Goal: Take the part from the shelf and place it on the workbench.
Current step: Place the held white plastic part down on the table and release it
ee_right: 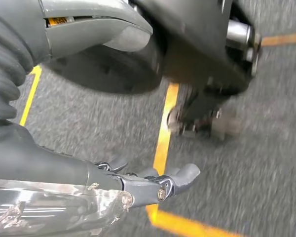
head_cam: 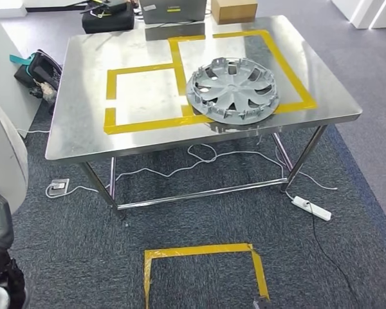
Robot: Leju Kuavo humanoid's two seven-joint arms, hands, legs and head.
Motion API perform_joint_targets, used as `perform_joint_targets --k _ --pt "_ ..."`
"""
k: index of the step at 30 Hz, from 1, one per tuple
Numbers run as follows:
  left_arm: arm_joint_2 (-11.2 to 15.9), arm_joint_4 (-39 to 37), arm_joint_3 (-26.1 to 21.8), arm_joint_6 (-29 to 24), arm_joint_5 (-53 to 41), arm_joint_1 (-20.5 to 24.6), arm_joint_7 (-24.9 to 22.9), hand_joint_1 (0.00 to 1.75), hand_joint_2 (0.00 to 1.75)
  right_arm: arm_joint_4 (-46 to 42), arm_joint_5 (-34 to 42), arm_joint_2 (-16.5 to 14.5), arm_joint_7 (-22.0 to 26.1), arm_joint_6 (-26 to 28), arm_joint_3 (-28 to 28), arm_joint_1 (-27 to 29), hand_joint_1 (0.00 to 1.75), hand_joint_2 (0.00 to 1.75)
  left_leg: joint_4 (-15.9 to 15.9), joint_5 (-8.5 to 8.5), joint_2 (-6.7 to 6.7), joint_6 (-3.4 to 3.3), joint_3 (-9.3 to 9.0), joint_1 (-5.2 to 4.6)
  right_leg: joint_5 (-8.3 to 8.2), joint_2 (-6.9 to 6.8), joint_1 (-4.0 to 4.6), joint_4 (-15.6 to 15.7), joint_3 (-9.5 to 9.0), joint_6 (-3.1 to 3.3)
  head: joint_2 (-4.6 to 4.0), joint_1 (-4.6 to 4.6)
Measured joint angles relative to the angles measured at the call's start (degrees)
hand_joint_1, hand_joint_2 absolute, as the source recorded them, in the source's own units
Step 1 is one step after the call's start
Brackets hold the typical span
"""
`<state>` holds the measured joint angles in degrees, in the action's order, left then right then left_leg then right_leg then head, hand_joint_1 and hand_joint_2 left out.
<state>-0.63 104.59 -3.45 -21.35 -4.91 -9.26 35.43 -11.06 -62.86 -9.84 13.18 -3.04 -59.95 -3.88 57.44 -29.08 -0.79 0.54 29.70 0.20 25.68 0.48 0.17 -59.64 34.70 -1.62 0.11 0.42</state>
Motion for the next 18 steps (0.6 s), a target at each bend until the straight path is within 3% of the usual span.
perform_joint_targets --k 2,3,5,6,7,9,10,12,13,16,18 --pt "-0.01 0.05 0.04 -0.01 -0.05 0.07 0.00 1.75 1.75 0.00 0.00 -0.01 0.02 0.02 -0.01 -0.03 0.00 1.75 1.23 -0.90 0.09 0.60 0.50 0.06 0.10 0.03 -0.22 0.61 -0.57 0.65 0.00 -0.21" --pt "0.01 0.08 0.04 -0.01 -0.07 0.12 0.00 1.75 1.75 0.00 0.00 -0.02 0.03 0.02 -0.01 -0.08 0.00 1.75 3.60 -1.98 0.13 0.91 1.76 0.08 0.20 0.03 -0.40 0.91 -0.95 0.96 0.00 -0.33" --pt "0.01 0.09 0.04 -0.02 -0.07 0.08 0.00 1.75 1.75 0.00 0.00 -0.02 0.01 0.02 -0.02 -0.09 0.00 1.75 11.04 -4.47 0.18 1.35 6.31 0.19 0.63 -0.01 -0.48 1.04 -1.45 1.33 -0.01 -0.52" --pt "0.01 0.09 0.03 -0.02 -0.07 -0.02 0.00 1.75 1.75 0.00 0.00 -0.02 -0.01 0.02 -0.02 -0.05 0.00 1.75 14.27 -5.04 0.18 1.50 8.66 0.28 0.88 -0.01 -0.50 1.04 -1.67 1.39 -0.01 -0.50" --pt "0.00 0.09 0.03 -0.02 -0.07 -0.11 0.00 1.75 1.75 0.00 0.00 -0.02 -0.03 0.02 -0.03 0.01 0.00 1.75 15.74 -4.46 0.18 1.59 10.20 0.35 1.17 0.00 -0.53 1.04 -2.00 1.38 -0.01 -0.50" --pt "0.01 0.09 0.02 -0.02 -0.07 -0.15 0.00 1.75 1.75 0.00 -0.01 -0.02 -0.06 0.03 -0.03 0.07 0.00 1.75 12.64 -0.20 0.20 1.63 10.10 0.43 1.88 0.07 -0.66 1.04 -2.97 1.20 -0.01 -0.50" --pt "0.02 0.09 0.01 -0.02 -0.07 -0.15 0.00 1.75 1.75 0.00 -0.02 -0.02 -0.07 0.03 -0.03 0.07 0.00 1.75 8.86 2.62 0.31 1.64 8.81 0.47 2.32 0.12 -0.74 1.04 -3.56 0.98 -0.01 -0.50" --pt "0.02 0.10 0.00 -0.03 -0.07 -0.12 0.00 1.75 1.75 0.00 -0.02 -0.02 -0.07 0.03 -0.03 -0.02 0.00 1.75 2.68 5.20 0.52 1.55 6.17 0.33 3.16 0.23 -0.63 0.98 -4.05 0.35 -0.01 -0.57" --pt "0.02 0.12 -0.01 -0.03 -0.07 -0.14 0.00 1.75 1.75 0.00 -0.03 -0.02 -0.07 0.03 -0.03 -0.06 0.00 1.75 1.08 5.25 0.57 1.32 5.46 0.25 3.47 0.23 -0.54 1.06 -4.09 0.03 -0.01 -0.55" --pt "0.02 0.16 -0.04 -0.02 -0.05 -0.22 0.00 1.75 1.75 0.00 -0.04 -0.02 -0.07 0.03 -0.03 -0.11 0.00 1.75 0.49 4.29 0.35 0.08 4.99 0.19 4.01 0.04 -0.48 1.59 -4.47 -0.80 -0.01 -0.37" --pt "0.03 0.18 -0.05 -0.01 -0.05 -0.18 0.00 1.75 1.75 0.00 -0.04 -0.03 -0.07 0.02 -0.03 -0.16 0.00 1.75 0.32 3.94 0.33 -0.77 4.38 0.37 5.39 -0.06 -0.50 -0.66 -3.87 -1.34 -0.01 -0.02"
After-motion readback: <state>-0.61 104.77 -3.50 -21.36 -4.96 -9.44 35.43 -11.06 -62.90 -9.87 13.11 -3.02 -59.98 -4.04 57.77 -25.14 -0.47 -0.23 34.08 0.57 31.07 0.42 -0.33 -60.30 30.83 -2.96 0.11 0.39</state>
